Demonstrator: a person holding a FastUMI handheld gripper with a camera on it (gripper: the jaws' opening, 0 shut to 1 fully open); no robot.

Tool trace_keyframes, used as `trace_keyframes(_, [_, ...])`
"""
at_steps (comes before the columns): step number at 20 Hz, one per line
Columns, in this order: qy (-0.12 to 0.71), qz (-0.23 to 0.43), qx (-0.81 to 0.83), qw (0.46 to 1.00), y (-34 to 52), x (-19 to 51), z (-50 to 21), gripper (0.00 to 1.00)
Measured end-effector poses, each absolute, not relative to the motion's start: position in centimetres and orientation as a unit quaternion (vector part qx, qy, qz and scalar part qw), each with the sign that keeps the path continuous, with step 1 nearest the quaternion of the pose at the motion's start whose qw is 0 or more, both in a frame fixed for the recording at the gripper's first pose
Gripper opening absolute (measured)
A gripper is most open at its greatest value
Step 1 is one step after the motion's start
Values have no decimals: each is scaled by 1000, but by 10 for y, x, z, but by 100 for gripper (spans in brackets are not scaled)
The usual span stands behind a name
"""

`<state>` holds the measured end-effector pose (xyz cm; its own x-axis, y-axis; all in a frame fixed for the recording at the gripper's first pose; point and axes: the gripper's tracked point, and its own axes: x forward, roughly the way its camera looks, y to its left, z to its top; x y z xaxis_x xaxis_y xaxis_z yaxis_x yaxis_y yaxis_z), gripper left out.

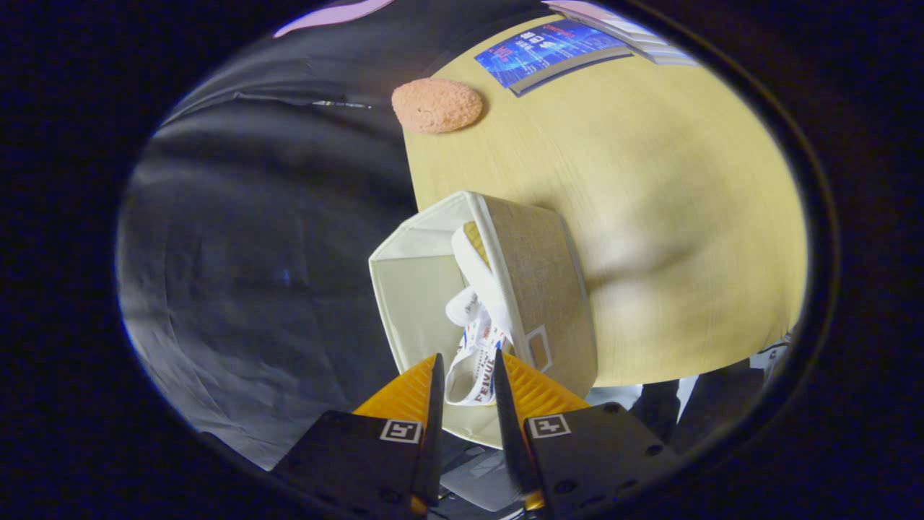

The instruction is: Open the storage box then place both shoes into the box .Put the left shoe in first, then the right shoe, with the right side of both shoes facing outward in a uniform manner.

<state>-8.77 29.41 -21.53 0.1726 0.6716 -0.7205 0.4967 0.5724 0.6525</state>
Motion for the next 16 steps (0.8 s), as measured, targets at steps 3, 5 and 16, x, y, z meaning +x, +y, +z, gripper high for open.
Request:
trace_keyframes(3, [629,68,454,628,284,-82,-212,39])
trace_keyframes(5, [617,65,450,642,273,-77,-211,39])
trace_keyframes(16, [526,16,396,752,173,-39,-195,39])
